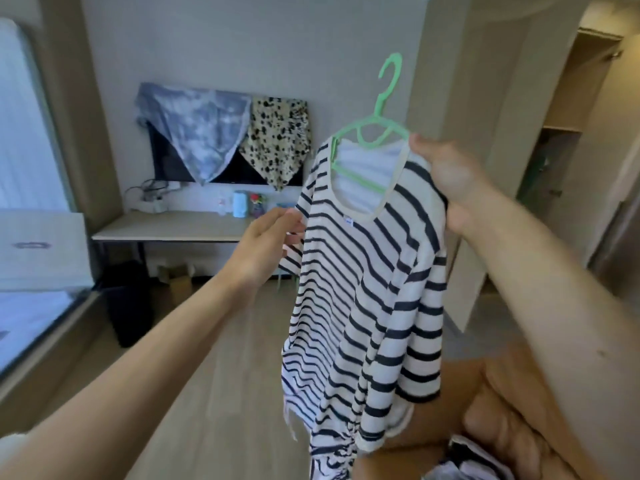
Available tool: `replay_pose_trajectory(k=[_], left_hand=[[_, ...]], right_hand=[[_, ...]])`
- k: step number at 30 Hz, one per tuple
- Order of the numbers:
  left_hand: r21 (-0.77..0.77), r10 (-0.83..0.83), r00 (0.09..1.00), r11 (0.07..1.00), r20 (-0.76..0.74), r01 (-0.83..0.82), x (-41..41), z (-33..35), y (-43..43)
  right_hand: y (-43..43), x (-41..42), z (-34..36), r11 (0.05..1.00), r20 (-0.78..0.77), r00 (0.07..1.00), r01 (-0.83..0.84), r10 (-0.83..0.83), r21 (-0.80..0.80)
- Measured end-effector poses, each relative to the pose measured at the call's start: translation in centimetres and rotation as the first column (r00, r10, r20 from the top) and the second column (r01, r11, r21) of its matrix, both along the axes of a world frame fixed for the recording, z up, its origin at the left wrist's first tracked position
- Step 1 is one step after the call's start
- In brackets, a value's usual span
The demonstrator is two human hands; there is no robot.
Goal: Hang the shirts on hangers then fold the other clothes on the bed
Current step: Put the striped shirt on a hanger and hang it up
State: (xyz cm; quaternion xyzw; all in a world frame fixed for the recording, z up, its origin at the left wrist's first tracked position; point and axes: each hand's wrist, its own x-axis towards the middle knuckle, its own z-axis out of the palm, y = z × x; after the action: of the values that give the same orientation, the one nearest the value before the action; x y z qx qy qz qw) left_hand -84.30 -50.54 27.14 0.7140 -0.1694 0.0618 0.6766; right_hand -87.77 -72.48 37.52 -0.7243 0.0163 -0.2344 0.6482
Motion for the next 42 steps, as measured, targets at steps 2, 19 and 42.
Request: replay_pose_trajectory(k=[2, 19, 42], left_hand=[[-0.019, 0.012, 0.999, 1.000, -0.033, -0.012, 2.1, -0.4, 0.7], [-0.029, 0.045, 0.977, 0.998, -0.209, -0.052, 30.3, -6.6, -1.2], [-0.148, -0.532, 0.815, 0.847, -0.228, 0.511, 76.7, -7.8, -25.8]], right_hand=[[1.1, 3.9, -2.5, 1.000, -0.050, 0.999, -0.001, 0.002, 0.016], [1.5, 33.9, -15.7, 0.990, -0.206, 0.978, 0.008, 0.022, 0.143], [-18.4, 68.5, -16.6, 0.784, -0.184, 0.786, 0.612, -0.590, 0.101]])
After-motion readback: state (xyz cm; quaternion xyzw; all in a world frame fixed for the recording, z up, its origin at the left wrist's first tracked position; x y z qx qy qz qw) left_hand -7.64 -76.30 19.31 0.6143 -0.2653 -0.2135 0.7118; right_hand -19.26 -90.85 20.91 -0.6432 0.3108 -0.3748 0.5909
